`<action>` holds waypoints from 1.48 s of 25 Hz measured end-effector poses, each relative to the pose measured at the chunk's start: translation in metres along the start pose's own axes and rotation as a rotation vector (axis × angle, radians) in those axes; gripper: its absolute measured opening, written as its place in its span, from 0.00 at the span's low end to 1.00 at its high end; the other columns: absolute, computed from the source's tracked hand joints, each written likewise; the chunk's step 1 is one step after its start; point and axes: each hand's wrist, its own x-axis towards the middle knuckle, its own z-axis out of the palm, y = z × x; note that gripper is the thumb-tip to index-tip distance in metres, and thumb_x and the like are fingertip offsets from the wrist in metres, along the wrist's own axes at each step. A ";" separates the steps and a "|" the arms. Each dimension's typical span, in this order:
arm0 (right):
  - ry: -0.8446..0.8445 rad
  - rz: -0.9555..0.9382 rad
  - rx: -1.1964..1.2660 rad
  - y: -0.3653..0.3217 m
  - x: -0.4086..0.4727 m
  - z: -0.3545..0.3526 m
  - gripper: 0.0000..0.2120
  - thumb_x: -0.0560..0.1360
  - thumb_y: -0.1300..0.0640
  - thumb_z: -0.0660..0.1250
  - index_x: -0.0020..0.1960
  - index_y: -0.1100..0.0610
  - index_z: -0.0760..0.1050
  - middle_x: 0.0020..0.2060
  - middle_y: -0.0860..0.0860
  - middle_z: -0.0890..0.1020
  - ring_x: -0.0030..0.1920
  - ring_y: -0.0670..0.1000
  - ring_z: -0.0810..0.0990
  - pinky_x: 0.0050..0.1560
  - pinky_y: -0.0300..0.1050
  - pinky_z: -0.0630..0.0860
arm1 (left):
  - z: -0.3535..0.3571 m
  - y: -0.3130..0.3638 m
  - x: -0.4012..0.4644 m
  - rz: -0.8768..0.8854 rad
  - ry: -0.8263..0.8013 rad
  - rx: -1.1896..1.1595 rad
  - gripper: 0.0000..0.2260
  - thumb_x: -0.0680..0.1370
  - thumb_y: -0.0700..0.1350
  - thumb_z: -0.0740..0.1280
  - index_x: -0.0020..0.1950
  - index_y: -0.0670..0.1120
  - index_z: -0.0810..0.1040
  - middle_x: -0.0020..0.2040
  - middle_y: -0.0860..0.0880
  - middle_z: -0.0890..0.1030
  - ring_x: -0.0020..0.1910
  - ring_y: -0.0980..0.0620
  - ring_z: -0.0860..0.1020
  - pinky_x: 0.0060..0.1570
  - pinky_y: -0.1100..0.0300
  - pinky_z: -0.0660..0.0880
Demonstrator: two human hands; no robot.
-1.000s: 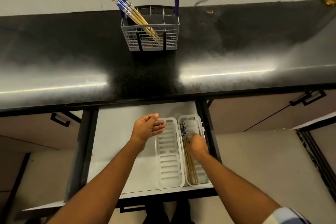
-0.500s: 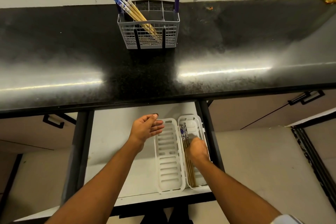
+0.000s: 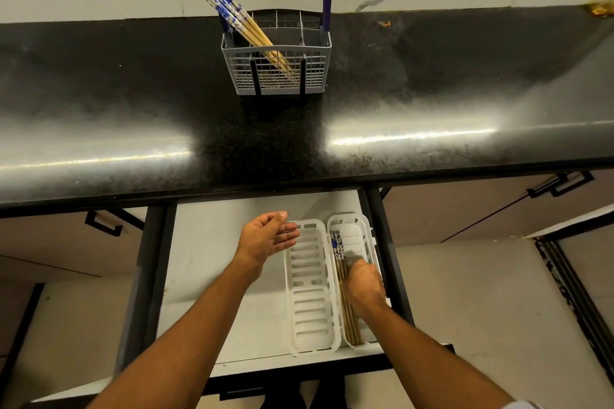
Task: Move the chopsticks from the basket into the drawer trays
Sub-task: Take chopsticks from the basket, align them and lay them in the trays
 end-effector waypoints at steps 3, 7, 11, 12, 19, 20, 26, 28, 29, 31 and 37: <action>0.000 -0.019 -0.001 0.002 -0.001 0.001 0.07 0.78 0.66 0.65 0.51 0.59 0.80 0.38 0.50 0.77 0.35 0.47 0.77 0.30 0.35 0.72 | 0.002 0.000 -0.002 0.008 0.008 0.006 0.10 0.80 0.47 0.68 0.56 0.43 0.81 0.46 0.43 0.87 0.46 0.43 0.87 0.40 0.56 0.84; 0.030 -0.012 0.047 -0.002 -0.004 -0.011 0.05 0.79 0.60 0.65 0.50 0.58 0.80 0.40 0.50 0.80 0.37 0.49 0.80 0.32 0.39 0.75 | 0.004 0.007 -0.008 0.019 -0.024 0.029 0.10 0.80 0.48 0.68 0.56 0.43 0.81 0.47 0.43 0.87 0.47 0.43 0.87 0.41 0.57 0.83; 0.191 -0.176 0.216 -0.034 -0.012 -0.061 0.12 0.81 0.51 0.63 0.41 0.53 0.78 0.34 0.48 0.80 0.32 0.45 0.78 0.28 0.37 0.72 | 0.011 0.042 -0.017 0.108 -0.101 0.099 0.10 0.80 0.47 0.68 0.57 0.43 0.81 0.48 0.44 0.87 0.48 0.44 0.86 0.43 0.57 0.83; 0.248 -0.244 0.243 -0.046 -0.017 -0.079 0.14 0.81 0.49 0.62 0.40 0.53 0.78 0.33 0.48 0.80 0.32 0.44 0.78 0.29 0.37 0.72 | 0.015 0.056 -0.020 0.154 -0.109 0.114 0.09 0.80 0.47 0.68 0.56 0.44 0.81 0.48 0.44 0.87 0.48 0.44 0.86 0.43 0.58 0.83; 0.544 -0.590 0.361 -0.121 -0.047 -0.206 0.11 0.80 0.51 0.63 0.48 0.56 0.80 0.38 0.51 0.81 0.38 0.49 0.78 0.38 0.42 0.75 | 0.046 0.176 -0.044 0.358 -0.045 0.075 0.07 0.81 0.45 0.67 0.56 0.47 0.81 0.48 0.44 0.87 0.48 0.47 0.86 0.44 0.58 0.84; 0.548 -0.601 0.372 -0.131 -0.049 -0.219 0.11 0.80 0.51 0.63 0.49 0.56 0.80 0.39 0.50 0.81 0.38 0.48 0.77 0.38 0.40 0.73 | 0.047 0.193 -0.045 0.396 -0.018 0.080 0.06 0.81 0.45 0.67 0.56 0.47 0.81 0.48 0.44 0.87 0.48 0.48 0.86 0.44 0.57 0.84; 0.623 -0.631 0.345 -0.190 -0.043 -0.274 0.10 0.80 0.50 0.64 0.50 0.55 0.81 0.41 0.51 0.82 0.38 0.48 0.76 0.39 0.42 0.71 | 0.035 0.277 -0.023 0.494 0.190 0.093 0.03 0.80 0.45 0.69 0.50 0.48 0.81 0.45 0.45 0.86 0.45 0.50 0.85 0.47 0.55 0.84; 0.646 -0.637 0.353 -0.212 -0.037 -0.286 0.10 0.80 0.50 0.64 0.50 0.55 0.81 0.40 0.50 0.81 0.38 0.48 0.76 0.39 0.42 0.71 | 0.026 0.300 -0.002 0.471 0.249 0.063 0.03 0.79 0.45 0.69 0.47 0.47 0.81 0.44 0.44 0.86 0.43 0.50 0.84 0.49 0.53 0.84; 0.656 -0.642 0.345 -0.224 -0.033 -0.290 0.10 0.79 0.50 0.64 0.50 0.55 0.81 0.40 0.50 0.81 0.39 0.49 0.77 0.39 0.42 0.71 | 0.022 0.310 0.011 0.457 0.275 0.054 0.04 0.79 0.44 0.69 0.45 0.47 0.81 0.44 0.44 0.85 0.42 0.49 0.83 0.50 0.52 0.83; 0.663 -0.649 0.322 -0.242 -0.023 -0.295 0.11 0.79 0.49 0.64 0.50 0.54 0.81 0.41 0.50 0.82 0.40 0.50 0.79 0.38 0.41 0.71 | 0.019 0.321 0.037 0.431 0.337 0.099 0.06 0.79 0.45 0.70 0.41 0.47 0.81 0.43 0.42 0.85 0.41 0.49 0.82 0.51 0.50 0.83; 0.621 -0.639 0.293 -0.289 0.005 -0.282 0.09 0.79 0.49 0.64 0.52 0.52 0.80 0.44 0.49 0.82 0.43 0.47 0.79 0.43 0.42 0.77 | 0.016 0.344 0.105 0.403 0.476 0.397 0.13 0.78 0.52 0.69 0.53 0.44 0.84 0.46 0.46 0.84 0.39 0.53 0.80 0.34 0.59 0.75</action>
